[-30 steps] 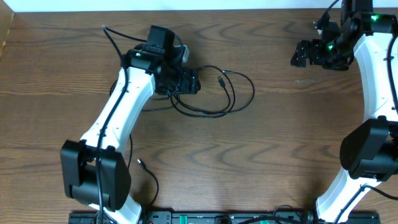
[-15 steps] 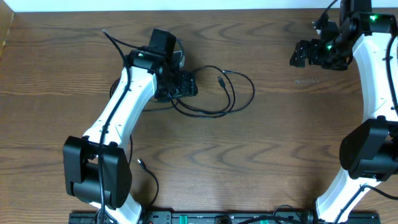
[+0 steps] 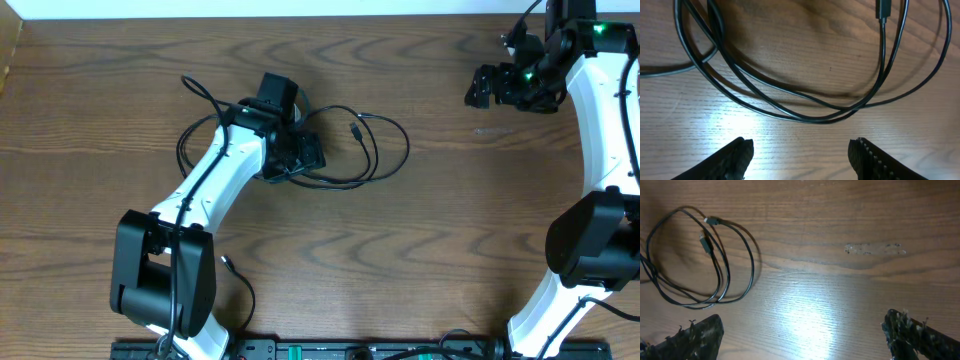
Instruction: Untangle cables
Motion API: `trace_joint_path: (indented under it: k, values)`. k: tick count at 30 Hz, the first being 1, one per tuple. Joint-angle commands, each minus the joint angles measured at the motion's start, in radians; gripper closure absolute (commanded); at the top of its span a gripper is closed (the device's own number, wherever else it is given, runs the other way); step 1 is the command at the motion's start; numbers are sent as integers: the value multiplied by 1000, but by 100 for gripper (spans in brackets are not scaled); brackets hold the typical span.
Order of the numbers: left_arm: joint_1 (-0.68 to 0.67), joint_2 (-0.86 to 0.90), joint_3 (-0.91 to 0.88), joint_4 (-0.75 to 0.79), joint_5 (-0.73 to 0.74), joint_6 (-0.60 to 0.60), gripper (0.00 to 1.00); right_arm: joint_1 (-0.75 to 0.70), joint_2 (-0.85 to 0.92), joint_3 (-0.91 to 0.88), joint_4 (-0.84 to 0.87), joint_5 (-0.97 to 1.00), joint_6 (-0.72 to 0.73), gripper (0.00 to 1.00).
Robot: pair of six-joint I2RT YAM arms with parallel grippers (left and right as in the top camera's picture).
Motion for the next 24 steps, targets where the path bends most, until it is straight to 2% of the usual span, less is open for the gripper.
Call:
trace_joint_path:
  k: [1, 5, 17, 24]
  values:
    - [-14, 8, -22, 26, -14, -53, 34, 9, 2, -7, -2, -10, -4, 1]
    - [-31, 8, -39, 52, -20, -62, 37, 9, 2, -7, -2, -10, -3, 1]
    - [-67, 8, -40, 73, -127, -101, 37, 9, 2, -7, -3, -10, -4, 1]
    - [-67, 8, -55, 78, -130, -134, 37, 9, 2, -7, -4, -10, -4, 1]
